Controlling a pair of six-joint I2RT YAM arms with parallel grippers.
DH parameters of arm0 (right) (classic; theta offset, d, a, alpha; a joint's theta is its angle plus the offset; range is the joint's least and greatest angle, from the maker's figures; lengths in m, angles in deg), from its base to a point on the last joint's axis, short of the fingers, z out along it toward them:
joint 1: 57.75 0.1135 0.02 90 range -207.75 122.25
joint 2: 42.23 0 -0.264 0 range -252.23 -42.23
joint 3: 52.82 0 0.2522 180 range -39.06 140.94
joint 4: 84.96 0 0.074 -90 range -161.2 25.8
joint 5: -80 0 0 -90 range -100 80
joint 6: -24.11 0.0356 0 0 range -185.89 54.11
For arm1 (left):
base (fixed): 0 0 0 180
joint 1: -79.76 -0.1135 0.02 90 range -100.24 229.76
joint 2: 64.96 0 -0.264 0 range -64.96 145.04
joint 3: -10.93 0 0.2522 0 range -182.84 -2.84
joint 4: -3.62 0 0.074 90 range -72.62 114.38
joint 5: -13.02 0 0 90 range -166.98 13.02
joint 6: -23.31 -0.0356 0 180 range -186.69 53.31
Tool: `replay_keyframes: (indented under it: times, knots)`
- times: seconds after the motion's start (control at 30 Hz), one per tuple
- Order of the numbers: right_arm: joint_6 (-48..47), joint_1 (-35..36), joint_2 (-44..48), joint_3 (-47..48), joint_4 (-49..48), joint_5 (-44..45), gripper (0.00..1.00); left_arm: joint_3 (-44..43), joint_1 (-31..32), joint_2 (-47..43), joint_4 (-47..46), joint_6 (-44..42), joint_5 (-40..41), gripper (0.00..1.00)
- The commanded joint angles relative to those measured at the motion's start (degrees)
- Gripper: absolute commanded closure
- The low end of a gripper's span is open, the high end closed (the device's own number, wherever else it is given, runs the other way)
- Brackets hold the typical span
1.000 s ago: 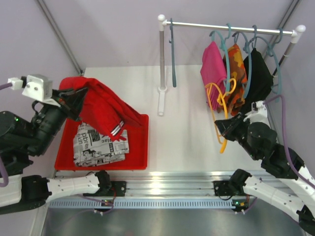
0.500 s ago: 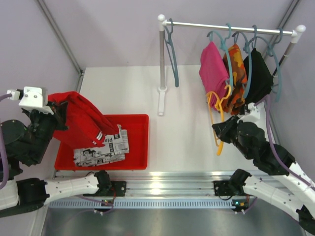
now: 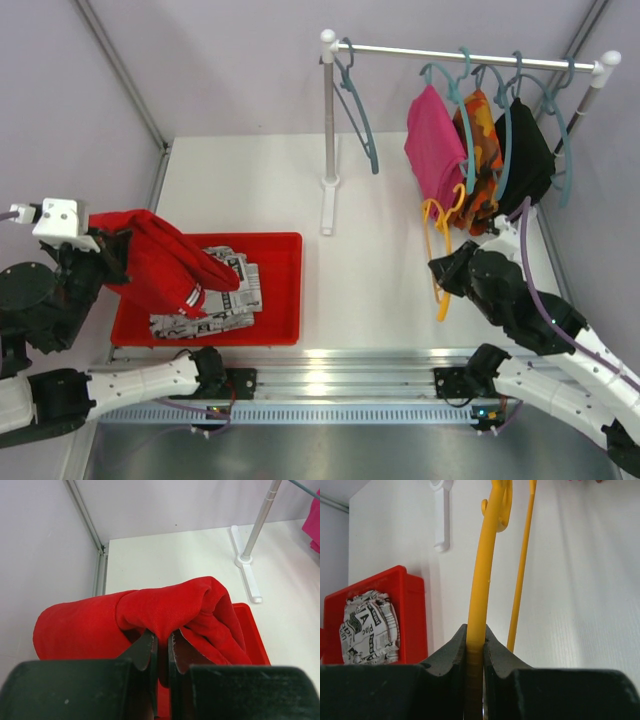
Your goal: Remove the trousers from the hanger
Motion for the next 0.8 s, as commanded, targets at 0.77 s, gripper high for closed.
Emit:
replay_keyframes:
  times: [0.77]
  knots:
    - [4.4, 0.0, 3.6, -4.8, 2.4, 4.9, 1.0, 6.1, -1.1, -15.0, 7.5, 12.2, -4.7, 1.0]
